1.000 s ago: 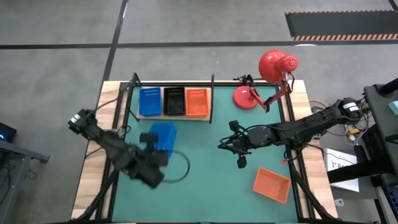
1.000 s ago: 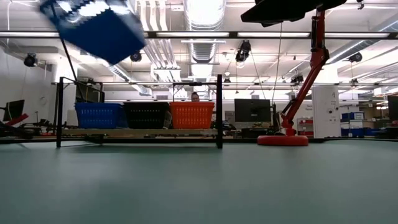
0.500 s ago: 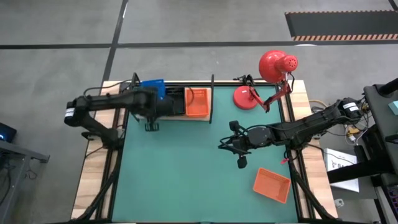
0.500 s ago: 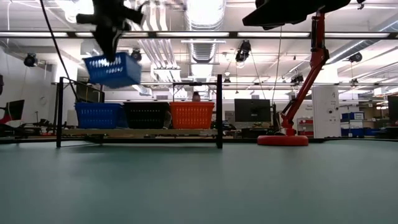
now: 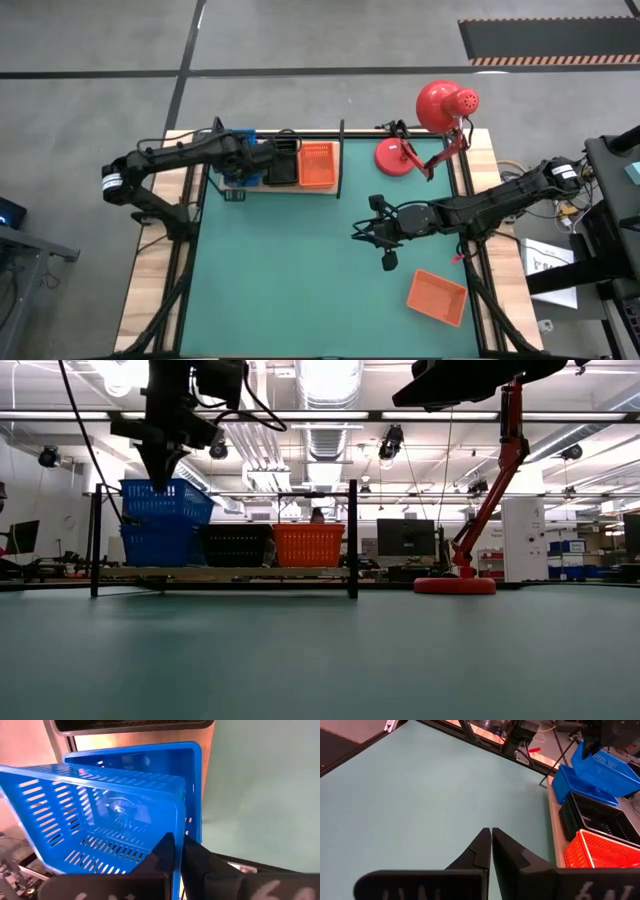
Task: Stack baskets on shelf by color
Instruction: Stack the blue bin on top of the blue bins on the shelf
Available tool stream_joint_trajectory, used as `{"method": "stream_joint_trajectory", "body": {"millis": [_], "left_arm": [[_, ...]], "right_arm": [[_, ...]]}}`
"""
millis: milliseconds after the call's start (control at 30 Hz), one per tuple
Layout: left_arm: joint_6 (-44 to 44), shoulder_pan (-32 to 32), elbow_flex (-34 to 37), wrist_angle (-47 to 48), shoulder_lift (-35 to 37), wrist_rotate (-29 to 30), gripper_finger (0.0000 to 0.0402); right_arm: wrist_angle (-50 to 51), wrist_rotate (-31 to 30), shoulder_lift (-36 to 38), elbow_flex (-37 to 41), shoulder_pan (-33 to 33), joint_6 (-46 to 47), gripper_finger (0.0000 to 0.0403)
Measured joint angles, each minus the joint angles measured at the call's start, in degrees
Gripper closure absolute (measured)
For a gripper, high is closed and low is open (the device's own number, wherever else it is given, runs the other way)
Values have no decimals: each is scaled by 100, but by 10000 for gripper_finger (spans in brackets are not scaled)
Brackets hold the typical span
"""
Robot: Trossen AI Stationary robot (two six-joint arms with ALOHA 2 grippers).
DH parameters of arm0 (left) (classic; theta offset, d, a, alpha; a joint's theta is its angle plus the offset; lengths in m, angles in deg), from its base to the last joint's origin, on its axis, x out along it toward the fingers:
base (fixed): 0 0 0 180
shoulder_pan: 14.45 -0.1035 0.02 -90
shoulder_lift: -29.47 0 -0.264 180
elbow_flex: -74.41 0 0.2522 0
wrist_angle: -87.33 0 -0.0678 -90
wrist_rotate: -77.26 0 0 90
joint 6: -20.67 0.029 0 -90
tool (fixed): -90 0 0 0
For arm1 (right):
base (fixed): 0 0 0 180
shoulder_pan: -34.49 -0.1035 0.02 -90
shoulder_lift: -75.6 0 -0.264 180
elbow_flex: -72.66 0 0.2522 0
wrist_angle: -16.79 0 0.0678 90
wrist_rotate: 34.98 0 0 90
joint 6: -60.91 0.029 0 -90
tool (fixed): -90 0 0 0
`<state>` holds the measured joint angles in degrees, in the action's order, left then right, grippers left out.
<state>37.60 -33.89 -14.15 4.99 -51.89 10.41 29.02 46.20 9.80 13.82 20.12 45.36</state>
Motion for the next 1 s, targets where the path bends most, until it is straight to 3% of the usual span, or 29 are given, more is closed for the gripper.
{"method": "stream_joint_trajectory", "body": {"millis": [733,1000], "left_arm": [[-460,0,15,-310,-115,-299,399],[-461,0,20,-344,-114,-299,342]], "right_arm": [[1,-15,0,0,0,13,394],[-2,-13,0,0,0,63,394]]}}
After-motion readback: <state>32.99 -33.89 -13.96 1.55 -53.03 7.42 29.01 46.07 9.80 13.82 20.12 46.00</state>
